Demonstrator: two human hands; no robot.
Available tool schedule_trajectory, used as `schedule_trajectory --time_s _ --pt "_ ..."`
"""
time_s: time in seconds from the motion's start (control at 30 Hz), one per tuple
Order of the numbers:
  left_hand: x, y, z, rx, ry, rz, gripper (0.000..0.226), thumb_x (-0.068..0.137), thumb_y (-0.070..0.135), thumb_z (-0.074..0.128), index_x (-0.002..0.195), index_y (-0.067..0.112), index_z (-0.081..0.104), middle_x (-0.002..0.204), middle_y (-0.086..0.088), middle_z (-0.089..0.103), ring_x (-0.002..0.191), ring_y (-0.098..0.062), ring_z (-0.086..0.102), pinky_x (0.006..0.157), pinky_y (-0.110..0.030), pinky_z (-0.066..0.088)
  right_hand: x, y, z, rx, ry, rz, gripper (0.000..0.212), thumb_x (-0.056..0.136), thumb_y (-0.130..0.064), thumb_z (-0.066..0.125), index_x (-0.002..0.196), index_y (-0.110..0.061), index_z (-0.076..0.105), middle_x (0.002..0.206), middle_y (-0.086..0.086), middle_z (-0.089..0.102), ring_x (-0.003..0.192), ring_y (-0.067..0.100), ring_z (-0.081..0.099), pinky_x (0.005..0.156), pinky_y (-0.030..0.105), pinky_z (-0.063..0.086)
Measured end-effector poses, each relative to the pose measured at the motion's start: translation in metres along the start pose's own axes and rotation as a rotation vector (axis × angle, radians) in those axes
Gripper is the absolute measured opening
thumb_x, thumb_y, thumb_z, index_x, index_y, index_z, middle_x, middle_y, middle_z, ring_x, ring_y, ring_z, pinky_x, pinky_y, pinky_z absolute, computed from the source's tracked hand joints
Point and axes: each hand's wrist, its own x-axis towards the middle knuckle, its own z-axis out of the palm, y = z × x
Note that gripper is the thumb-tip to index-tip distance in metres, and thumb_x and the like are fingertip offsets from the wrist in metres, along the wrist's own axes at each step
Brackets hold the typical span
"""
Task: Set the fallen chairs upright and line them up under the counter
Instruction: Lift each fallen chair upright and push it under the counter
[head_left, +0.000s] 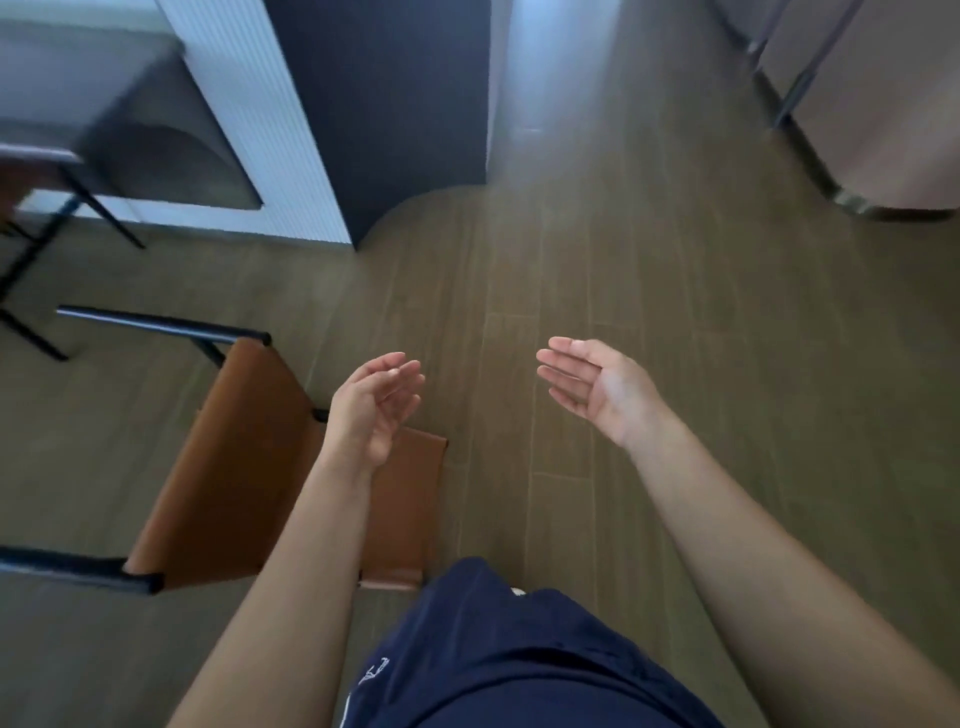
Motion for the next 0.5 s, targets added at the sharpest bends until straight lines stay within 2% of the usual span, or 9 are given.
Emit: schedule_trajectory --time_s 0.23,0.5 --pt "0.006 0.016 -0.038 -0.067 0.176 0.046 0.023 0.09 -0.002 0.049 0.097 0.012 0.066 0.093 -0.007 0.075 0.092 -0.022 0.07 0.082 -0.033 0.053 0.049 0.0 0.063 -0.081 -0.176 0.063 0.025 0.094 -0.022 0.051 0.107 -0.014 0.071 0.106 0.005 0.075 0.097 0.018 0.073 0.081 0.033 0.054" --pt "0.015 0.04 -0.06 -0.115 0.317 0.114 0.023 0.091 -0.001 0.05 0.103 0.009 0.068 0.103 -0.012 0.074 0.1 -0.026 0.07 0.091 -0.039 0.053 0.088 0.001 0.123 -0.13 -0.316 0.122 0.028 0.096 -0.022 0.048 0.11 -0.013 0.07 0.109 0.005 0.075 0.099 0.019 0.072 0.077 0.033 0.054"
